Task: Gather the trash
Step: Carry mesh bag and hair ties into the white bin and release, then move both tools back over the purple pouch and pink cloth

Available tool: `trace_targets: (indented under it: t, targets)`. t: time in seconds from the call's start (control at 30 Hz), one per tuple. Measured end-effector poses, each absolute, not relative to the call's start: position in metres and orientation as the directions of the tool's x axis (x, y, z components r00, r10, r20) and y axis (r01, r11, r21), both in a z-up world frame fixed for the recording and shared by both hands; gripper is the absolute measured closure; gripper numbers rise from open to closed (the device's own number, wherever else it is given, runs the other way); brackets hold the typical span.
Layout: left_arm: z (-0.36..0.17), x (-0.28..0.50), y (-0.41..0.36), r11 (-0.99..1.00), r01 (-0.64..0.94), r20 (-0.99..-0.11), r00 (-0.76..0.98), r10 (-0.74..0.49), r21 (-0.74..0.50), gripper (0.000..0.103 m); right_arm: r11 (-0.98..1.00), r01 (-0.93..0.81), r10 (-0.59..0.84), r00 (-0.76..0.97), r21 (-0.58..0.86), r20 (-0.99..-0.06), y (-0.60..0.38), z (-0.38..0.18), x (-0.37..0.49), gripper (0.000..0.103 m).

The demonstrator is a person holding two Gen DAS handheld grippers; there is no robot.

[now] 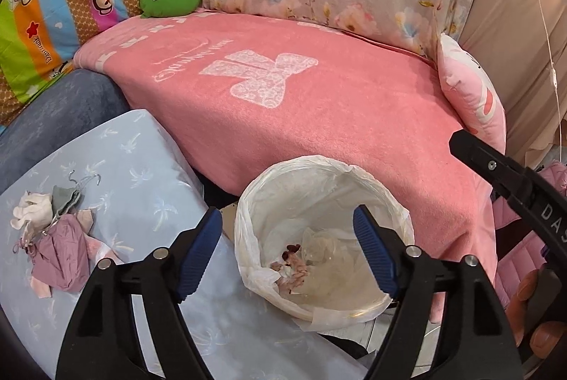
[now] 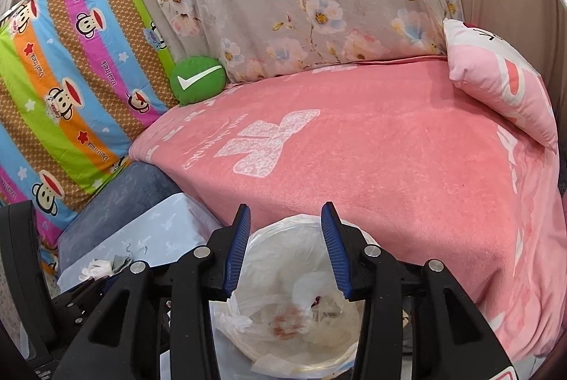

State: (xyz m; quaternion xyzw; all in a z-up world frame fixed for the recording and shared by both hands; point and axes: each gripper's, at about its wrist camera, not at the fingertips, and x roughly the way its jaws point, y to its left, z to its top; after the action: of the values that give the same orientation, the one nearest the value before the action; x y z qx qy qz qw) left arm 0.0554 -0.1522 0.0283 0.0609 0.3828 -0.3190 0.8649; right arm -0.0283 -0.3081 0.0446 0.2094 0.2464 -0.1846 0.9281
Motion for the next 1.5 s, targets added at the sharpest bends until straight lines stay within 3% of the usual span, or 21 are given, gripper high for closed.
trace_targets:
  t: [0.23,1.2,1.3,1.5]
  targets:
    - [0.029,0.060,-0.143,0.810,0.569,-0.701,0.520,-0.488,-0.142,0.030,0.848,0.440,-0.233,0.810,0.296,-0.538,-0.304,0.045,-0.028,0.054]
    - [0.002,0.085,-0.046,0.907,0.371,-0.729,0.563,-0.389,-0.197,0.030,0.917,0.301,-0.073,0.772,0.262,-0.631,-0.206,0.012,0.006,0.051]
    - [-0.003,0.089,-0.027,0.923,0.327,-0.738,0.570,-0.362,-0.200,0.024,0.928,0.275,-0.056,0.769,0.251,-0.637,-0.188,0.011,0.013,0.051]
    - [-0.012,0.093,0.014,0.947,0.247,-0.749,0.584,-0.314,-0.205,0.023,0.945,0.215,0.001,0.750,0.245,-0.661,-0.149,0.001,0.030,0.048]
